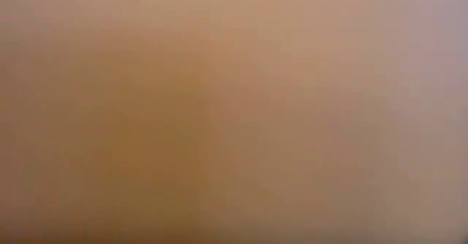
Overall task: Sort soda cans
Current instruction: Put the blue soda can into the blue bin
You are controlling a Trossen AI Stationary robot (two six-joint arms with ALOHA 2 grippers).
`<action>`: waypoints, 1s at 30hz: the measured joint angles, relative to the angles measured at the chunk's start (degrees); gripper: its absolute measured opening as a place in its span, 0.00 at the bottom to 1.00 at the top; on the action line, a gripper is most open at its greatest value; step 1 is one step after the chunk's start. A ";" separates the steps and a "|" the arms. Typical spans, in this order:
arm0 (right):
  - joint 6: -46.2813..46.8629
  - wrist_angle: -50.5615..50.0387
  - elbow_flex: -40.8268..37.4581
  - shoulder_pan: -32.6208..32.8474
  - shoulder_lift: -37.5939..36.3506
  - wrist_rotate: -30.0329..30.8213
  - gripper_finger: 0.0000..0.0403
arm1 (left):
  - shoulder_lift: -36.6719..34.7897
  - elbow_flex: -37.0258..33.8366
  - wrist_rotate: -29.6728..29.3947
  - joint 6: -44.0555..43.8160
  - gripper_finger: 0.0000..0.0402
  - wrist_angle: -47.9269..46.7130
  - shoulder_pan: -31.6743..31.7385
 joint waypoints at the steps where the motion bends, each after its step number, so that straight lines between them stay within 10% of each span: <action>1: 0.01 -0.02 0.00 0.05 0.00 0.00 0.76 | -0.05 0.00 -0.01 -0.15 0.60 -0.31 0.00; 30: 3.55 -4.08 0.00 3.33 0.02 5.57 0.76 | -4.91 -0.12 1.27 0.49 0.89 -3.86 -0.13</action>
